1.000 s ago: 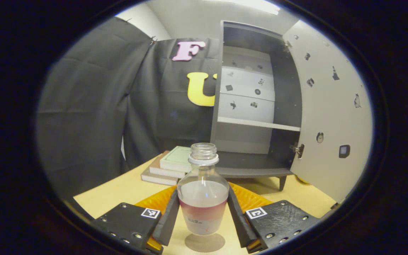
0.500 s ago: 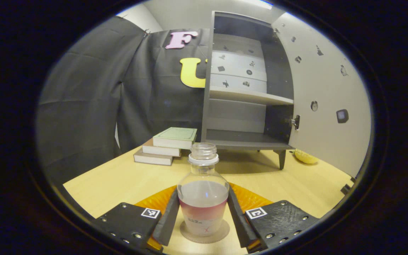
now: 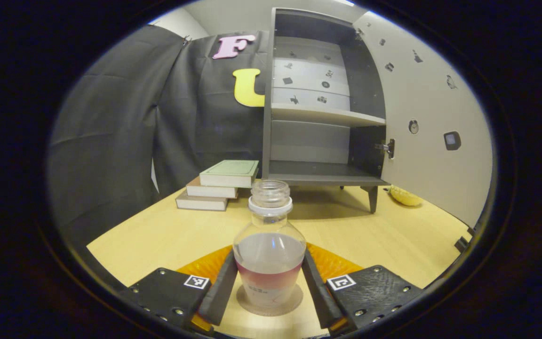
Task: Open the cabinet door with the right hand, grasp the bottle in the cabinet with the left hand and place it on the coaster, then close the cabinet door with the right hand.
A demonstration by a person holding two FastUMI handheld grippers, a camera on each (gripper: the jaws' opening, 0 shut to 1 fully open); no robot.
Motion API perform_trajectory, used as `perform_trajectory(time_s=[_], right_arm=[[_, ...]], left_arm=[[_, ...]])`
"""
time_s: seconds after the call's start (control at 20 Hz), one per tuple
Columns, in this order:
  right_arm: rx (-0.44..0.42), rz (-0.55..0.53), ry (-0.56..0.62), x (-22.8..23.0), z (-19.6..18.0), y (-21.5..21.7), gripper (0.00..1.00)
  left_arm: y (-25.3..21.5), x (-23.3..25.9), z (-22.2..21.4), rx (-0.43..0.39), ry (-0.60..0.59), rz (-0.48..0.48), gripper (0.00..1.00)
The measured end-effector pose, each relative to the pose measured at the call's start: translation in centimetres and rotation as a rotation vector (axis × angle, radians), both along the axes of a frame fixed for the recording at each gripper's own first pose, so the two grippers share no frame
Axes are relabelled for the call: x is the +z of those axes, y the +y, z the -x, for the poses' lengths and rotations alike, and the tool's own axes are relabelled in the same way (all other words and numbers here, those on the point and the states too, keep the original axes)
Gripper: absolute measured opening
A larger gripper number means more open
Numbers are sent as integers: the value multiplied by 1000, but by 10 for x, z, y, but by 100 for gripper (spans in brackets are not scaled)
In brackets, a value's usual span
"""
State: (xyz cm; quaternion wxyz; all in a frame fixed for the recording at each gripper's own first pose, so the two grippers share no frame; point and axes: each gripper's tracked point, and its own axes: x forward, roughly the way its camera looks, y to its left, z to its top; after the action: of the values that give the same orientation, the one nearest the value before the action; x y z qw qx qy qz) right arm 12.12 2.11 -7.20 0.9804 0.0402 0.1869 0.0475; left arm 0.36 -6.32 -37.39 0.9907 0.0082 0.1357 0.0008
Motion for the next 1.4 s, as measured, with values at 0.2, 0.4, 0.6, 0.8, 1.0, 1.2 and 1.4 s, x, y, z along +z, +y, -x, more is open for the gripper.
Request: perform_trajectory(time_s=[0.2, 0.4, 0.6, 0.8, 1.0, 1.2, 1.4], right_arm=[[-5, -22, 7, -2, 0, -3, 98], [-5, -38, 2, -1, 0, -5, 98], [-8, -47, 8, -1, 9, -6, 98], [7, -10, -3, 6, 19, -7, 98], [56, -23, -58, 26, 10, 3, 93], [131, 10, -105, 41, -8, 8, 93], [207, 16, -150, 58, -24, 7, 98]], left_arm=[[-8, 19, 8, -22, -16, -49, 84], [-19, 60, 14, -36, -63, -62, 84], [-19, 107, 19, -25, -126, -69, 86], [-22, 157, 29, -23, -179, -93, 86], [-25, 212, 42, 15, -207, -101, 84], [-24, 252, 55, 102, -200, -119, 84], [-25, 280, 63, 201, -153, -99, 86]])
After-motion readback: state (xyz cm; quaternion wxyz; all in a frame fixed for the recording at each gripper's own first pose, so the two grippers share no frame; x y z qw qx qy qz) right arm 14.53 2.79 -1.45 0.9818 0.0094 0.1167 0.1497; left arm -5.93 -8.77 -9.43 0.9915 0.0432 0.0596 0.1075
